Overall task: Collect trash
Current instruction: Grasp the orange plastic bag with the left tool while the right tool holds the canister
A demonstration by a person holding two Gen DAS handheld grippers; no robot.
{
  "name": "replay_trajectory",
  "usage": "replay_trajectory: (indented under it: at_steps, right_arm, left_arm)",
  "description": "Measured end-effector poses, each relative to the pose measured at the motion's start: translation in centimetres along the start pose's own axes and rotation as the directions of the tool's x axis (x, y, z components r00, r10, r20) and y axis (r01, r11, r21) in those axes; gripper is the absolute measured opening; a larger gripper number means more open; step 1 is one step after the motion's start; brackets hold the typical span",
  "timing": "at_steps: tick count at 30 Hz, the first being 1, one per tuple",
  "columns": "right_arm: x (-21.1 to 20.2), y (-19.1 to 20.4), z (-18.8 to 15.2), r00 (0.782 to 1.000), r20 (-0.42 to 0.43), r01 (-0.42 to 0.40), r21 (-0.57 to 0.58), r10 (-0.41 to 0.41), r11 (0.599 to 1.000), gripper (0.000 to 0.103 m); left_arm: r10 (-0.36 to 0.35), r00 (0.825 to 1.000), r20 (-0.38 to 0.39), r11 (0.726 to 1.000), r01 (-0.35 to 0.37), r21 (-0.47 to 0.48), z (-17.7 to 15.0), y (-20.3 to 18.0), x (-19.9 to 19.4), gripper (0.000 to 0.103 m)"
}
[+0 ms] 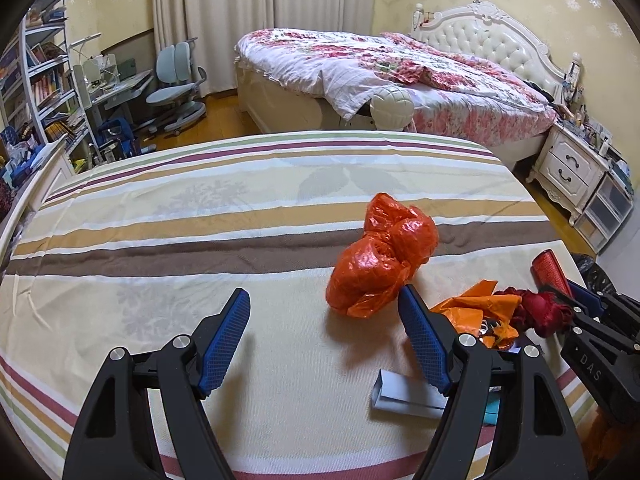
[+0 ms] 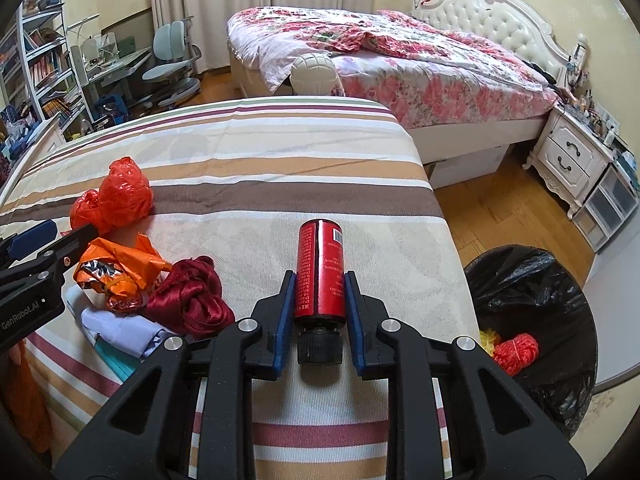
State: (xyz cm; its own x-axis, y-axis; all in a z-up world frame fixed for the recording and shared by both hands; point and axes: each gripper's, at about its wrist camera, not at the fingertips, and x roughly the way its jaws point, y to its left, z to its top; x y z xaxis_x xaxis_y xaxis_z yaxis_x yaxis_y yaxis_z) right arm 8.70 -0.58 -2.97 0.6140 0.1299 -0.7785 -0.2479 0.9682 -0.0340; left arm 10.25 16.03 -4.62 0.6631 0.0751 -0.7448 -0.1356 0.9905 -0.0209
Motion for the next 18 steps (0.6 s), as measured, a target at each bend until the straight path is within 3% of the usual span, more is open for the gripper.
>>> replay_trajectory:
  at_steps: [11,14,17,18]
  right_arm:
    - [0.1,-0.5,0.1,1.0,0.001,0.005,0.018,-0.005,1.0,0.023]
    - [0.1,-0.6,0.1,1.0,0.001,0.003,0.02,-0.003,1.0,0.023]
    - [0.1,-0.6,0.1,1.0,0.002,0.002,0.023,-0.002,1.0,0.023]
    - [0.1,-0.6,0.1,1.0,0.002,0.002,0.022,-0.003,1.0,0.023]
  left_arm:
    - [-0.032,0.999,0.006,0.999,0.032,0.041,0.8,-0.5,0.8,0.074]
    - [-0.052,0.999,-0.006,0.997,0.053,0.056,1.1,-0.7,1.3,0.059]
    - [-0.075,0.997,-0.032,0.995,0.077,0.065,1.0,-0.8,1.7,0.034]
    - [-0.085,0.996,-0.035,0.994,0.088,0.064,1.0,-0.7,1.7,0.033]
